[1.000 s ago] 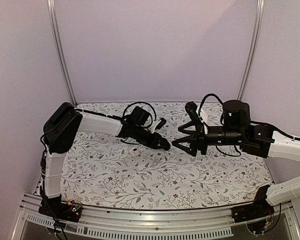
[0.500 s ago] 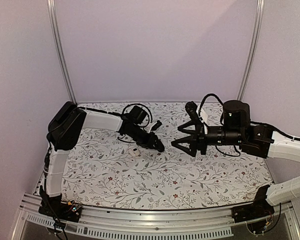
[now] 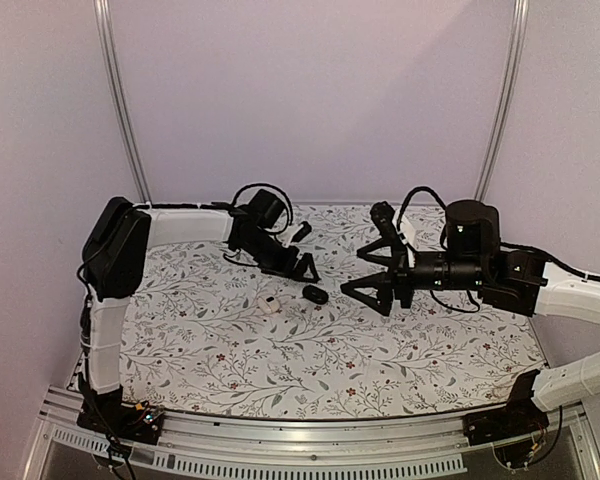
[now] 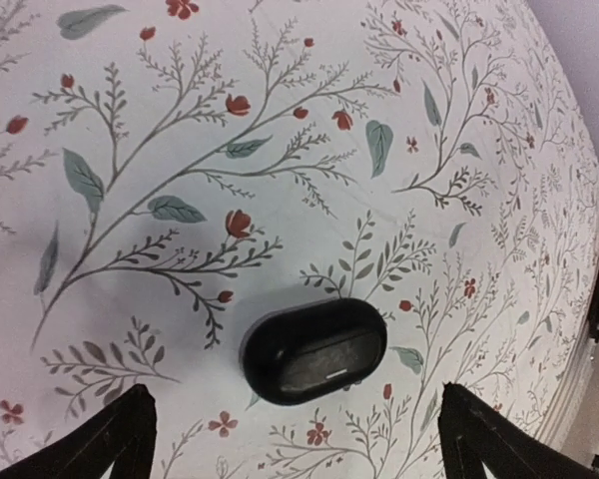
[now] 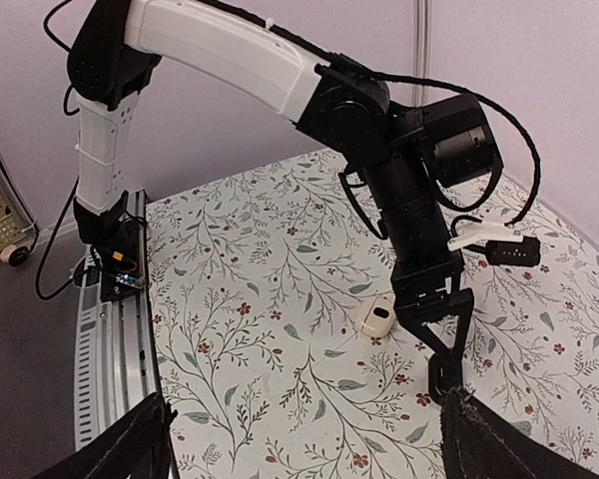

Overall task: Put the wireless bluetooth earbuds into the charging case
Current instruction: Place the charging case with the earbuds at the center of the board, then reset both arms

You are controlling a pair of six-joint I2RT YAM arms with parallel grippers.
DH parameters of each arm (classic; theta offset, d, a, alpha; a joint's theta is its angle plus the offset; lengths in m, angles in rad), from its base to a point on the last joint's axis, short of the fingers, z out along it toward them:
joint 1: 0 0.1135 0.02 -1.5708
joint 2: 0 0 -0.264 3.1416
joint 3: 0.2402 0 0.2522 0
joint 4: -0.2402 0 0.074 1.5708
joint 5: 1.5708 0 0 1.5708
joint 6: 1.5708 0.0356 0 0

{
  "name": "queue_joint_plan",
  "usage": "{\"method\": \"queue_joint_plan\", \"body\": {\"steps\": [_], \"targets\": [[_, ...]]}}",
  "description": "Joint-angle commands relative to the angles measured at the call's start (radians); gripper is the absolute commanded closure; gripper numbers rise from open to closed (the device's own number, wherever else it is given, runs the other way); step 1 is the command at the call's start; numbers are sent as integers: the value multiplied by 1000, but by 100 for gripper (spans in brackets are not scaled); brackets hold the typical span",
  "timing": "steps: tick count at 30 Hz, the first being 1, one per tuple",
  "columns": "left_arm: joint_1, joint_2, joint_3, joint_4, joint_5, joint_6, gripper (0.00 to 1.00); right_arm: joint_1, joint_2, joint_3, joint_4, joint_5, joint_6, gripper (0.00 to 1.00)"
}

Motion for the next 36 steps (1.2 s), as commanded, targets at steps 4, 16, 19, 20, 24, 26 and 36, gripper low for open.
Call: {"method": "queue_joint_plan", "body": {"steps": [4,16,19,20,24,26,36], "targets": [[107,-394,-113,31,-267,38,0,-103,75,7,13,120,125,1],[177,-879,-664,342,-454,-121,0,-232,298,-101,146,224,201,1],[178,-973,-826,441,-494,-159,0,-255,331,-148,205,250,238,1],[179,-1000,-871,462,-514,-167,0,-264,342,-162,224,256,255,1],[186,-1073,-1003,549,-582,-204,0,-296,357,-222,316,263,320,1],[187,-1095,-1050,575,-616,-225,0,-300,347,-238,342,278,343,1],[207,-1041,-1060,591,-600,-243,0,-324,326,-253,381,295,368,1]]}}
